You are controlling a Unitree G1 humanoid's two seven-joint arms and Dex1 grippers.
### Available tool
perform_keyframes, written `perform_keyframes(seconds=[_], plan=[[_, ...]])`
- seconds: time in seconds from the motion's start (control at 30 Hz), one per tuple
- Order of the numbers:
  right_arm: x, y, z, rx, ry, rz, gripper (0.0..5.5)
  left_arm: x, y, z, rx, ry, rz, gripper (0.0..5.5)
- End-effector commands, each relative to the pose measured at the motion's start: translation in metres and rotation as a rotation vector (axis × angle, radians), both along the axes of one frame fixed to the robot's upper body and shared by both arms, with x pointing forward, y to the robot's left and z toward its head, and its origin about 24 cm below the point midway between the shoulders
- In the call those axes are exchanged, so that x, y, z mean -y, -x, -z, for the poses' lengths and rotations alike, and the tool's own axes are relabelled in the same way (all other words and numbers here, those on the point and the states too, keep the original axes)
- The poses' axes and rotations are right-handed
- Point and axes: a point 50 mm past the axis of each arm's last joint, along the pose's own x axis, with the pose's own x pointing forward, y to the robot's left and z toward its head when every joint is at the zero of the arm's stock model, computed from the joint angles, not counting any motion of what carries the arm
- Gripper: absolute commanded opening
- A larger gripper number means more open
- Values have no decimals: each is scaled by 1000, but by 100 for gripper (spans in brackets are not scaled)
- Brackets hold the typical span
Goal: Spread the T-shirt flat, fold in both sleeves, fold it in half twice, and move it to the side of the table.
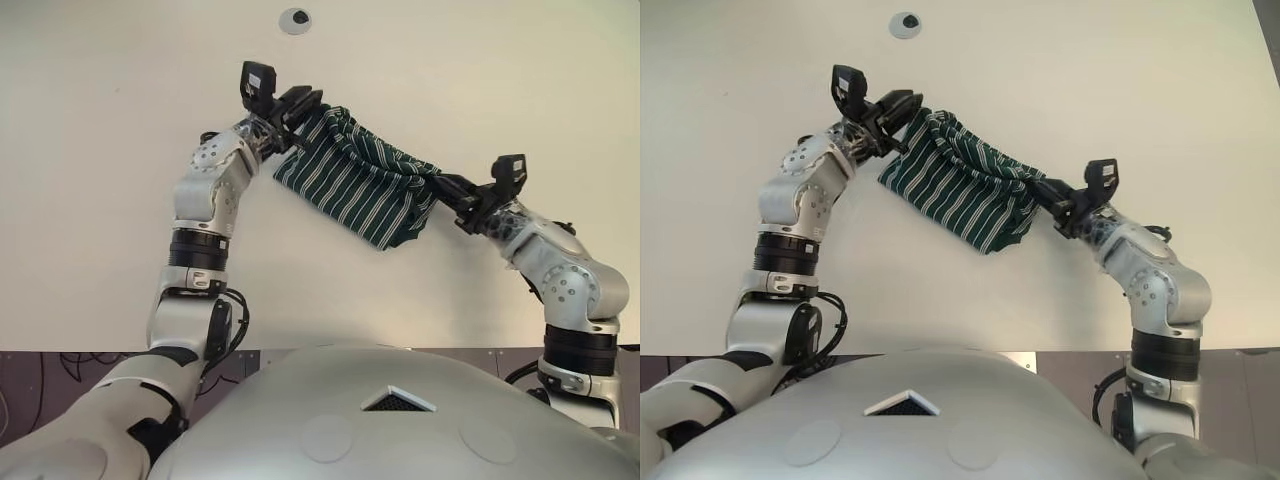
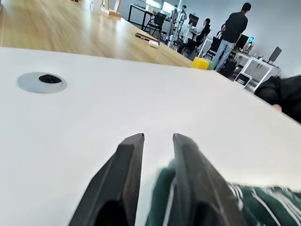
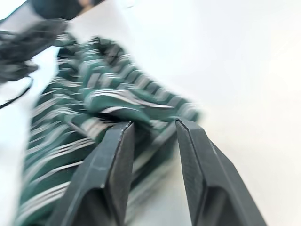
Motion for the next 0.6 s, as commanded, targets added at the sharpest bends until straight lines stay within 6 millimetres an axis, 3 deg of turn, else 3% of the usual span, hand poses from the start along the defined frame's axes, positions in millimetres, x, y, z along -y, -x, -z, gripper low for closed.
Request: perform_keyframes(seconds=[0.03,0.17,0.3,0.47,0.6], plan=[[9,-8,-2,112,168,124,152,-13,-12,-12,72,30,-92,108],[-11,-11,-12,316,378,53,152,-25,-7,-13,151,-59,-80,108],[-47,-11,-23,499,415,-93,155,-34,13,-9,164,-208,4,90],[-106,-4,-12,615,390,-405,66,-27,36,7,153,-526,156,3],[-149,-12,-1,646,311,-552,4,-32,34,24,86,-630,128,0]])
